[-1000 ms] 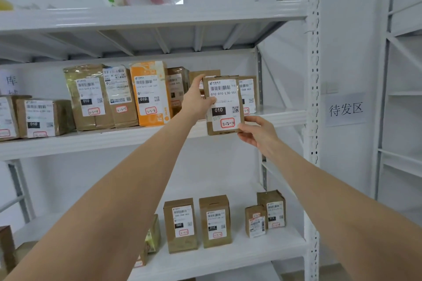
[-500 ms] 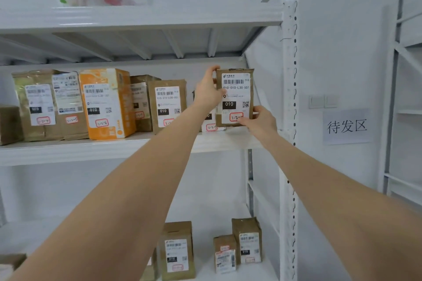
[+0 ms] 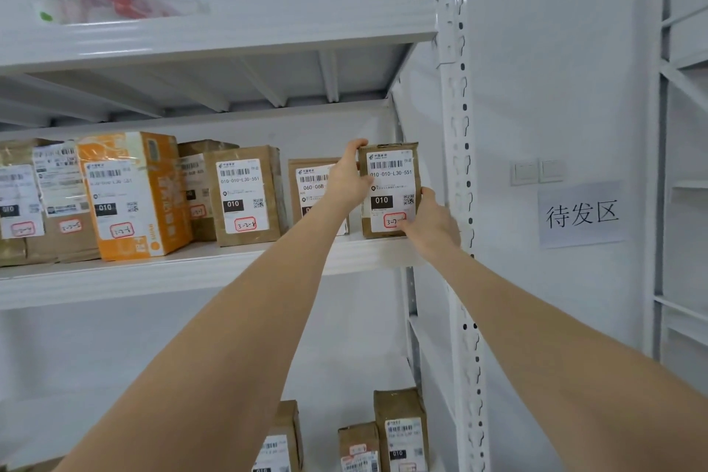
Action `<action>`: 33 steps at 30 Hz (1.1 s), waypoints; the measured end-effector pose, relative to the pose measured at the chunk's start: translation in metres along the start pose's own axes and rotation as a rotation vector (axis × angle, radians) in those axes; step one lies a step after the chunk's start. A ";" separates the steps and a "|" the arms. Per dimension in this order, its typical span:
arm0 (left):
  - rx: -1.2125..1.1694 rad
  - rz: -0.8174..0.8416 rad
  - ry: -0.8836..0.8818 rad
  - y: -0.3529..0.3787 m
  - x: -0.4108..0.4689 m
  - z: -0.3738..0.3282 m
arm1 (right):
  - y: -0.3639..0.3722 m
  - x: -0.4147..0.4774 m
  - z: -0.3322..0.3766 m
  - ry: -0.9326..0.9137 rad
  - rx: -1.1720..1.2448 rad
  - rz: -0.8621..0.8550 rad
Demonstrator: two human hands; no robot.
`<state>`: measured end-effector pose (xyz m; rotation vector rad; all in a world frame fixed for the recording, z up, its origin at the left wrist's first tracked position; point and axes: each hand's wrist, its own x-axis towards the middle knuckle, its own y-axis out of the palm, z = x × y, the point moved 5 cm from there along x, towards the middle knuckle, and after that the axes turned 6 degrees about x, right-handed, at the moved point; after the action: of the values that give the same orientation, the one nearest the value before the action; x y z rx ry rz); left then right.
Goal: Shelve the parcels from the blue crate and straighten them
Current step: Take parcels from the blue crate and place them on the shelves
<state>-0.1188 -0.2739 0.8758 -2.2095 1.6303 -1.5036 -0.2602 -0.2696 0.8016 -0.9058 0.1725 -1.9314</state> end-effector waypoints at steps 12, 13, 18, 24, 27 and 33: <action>0.734 0.054 0.258 0.000 0.013 -0.018 | 0.006 -0.001 0.005 -0.055 -0.173 -0.016; 0.769 0.037 0.275 0.000 0.013 -0.020 | 0.007 -0.001 0.007 -0.070 -0.194 -0.028; 0.883 -0.031 0.348 0.006 0.011 -0.029 | 0.018 -0.003 0.026 -0.334 -0.376 -0.086; 0.933 -0.043 0.377 0.008 0.012 -0.032 | 0.037 -0.007 0.027 -0.368 -0.356 -0.056; 0.928 -0.045 0.383 0.008 0.014 -0.030 | 0.040 -0.003 0.025 -0.357 -0.355 -0.062; 0.909 -0.030 0.389 0.012 0.022 -0.022 | 0.043 0.004 0.026 -0.336 -0.300 -0.055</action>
<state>-0.1431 -0.2844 0.8962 -1.4931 0.6665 -2.1749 -0.2136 -0.2898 0.8022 -1.4326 0.2442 -1.7996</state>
